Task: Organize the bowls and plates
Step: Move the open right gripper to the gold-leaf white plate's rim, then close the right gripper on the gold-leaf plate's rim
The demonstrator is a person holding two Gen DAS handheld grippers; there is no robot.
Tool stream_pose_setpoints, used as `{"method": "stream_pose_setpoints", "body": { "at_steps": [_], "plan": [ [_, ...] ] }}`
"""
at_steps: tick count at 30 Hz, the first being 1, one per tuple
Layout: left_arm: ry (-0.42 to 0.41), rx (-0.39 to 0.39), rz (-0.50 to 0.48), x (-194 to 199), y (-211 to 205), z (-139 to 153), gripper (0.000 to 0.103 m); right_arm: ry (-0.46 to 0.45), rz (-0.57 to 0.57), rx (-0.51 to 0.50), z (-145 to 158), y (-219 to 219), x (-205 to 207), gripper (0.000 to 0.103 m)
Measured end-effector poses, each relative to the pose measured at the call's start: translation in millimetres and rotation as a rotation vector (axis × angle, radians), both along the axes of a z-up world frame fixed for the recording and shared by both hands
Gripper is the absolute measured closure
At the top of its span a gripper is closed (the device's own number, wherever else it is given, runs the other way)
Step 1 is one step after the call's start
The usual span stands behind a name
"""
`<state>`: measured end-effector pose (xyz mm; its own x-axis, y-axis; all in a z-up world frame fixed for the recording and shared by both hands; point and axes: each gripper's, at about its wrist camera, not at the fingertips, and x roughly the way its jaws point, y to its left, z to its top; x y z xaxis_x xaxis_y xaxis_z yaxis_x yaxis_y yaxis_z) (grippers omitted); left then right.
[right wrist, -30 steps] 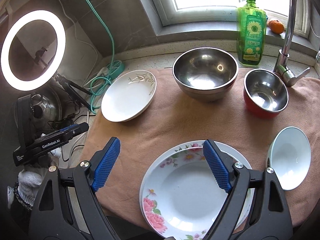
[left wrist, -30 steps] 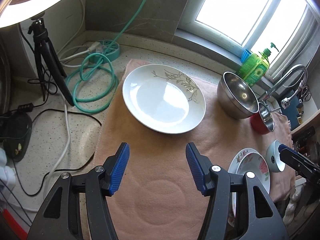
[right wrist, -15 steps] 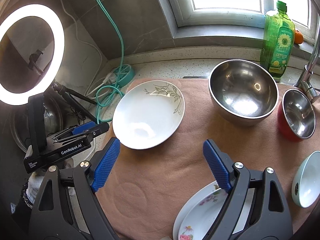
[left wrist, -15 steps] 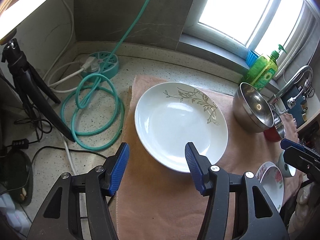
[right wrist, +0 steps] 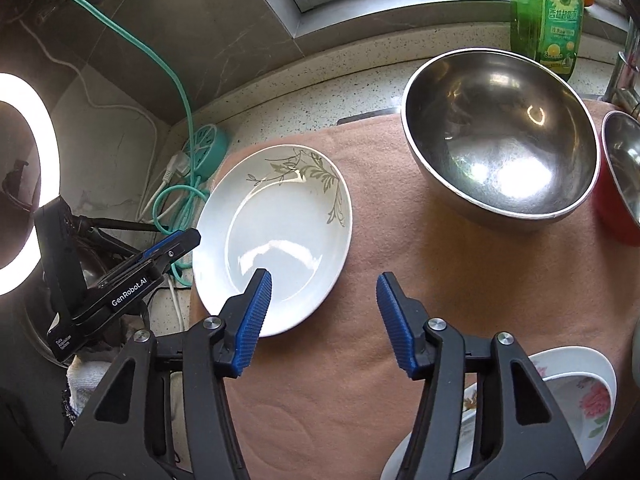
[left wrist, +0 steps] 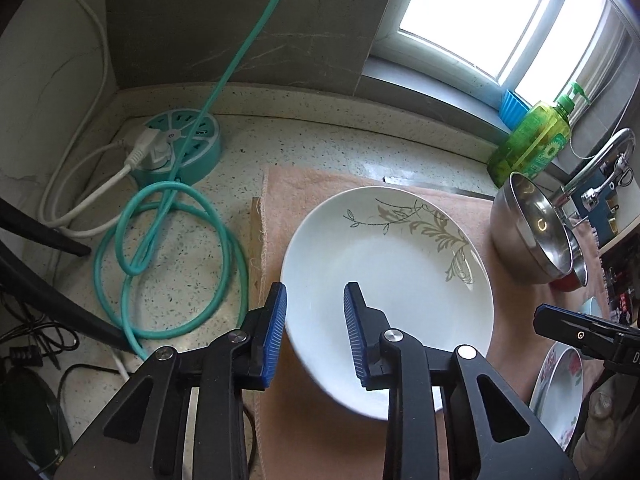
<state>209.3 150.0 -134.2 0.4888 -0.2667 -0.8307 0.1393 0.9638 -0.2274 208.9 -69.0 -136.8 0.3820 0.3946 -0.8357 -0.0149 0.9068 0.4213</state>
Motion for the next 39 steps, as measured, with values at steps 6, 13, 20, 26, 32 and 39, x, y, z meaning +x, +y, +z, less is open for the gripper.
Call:
{"method": "stream_pose_setpoints", "body": {
  "at_steps": [6,13,20,26,32,39],
  "plan": [
    [0.025,-0.013,0.013,12,7,-8,0.078,0.024,-0.016,-0.003,-10,1,11,0.057],
    [0.049,-0.027,0.011,23,10,-15,0.087,0.052,-0.016,-0.005,-20,4,23,0.066],
    [0.071,-0.050,0.012,25,12,-21,0.093,0.074,-0.028,-0.005,-30,1,29,0.078],
    [0.080,-0.054,0.013,27,10,-24,0.095,0.085,-0.014,-0.008,-35,7,34,0.088],
    [0.079,-0.054,0.013,28,10,-26,0.095,0.088,-0.009,-0.007,-37,10,36,0.093],
    [0.074,-0.047,0.017,24,10,-24,0.095,0.092,0.000,-0.011,-35,7,32,0.093]
  ]
}}
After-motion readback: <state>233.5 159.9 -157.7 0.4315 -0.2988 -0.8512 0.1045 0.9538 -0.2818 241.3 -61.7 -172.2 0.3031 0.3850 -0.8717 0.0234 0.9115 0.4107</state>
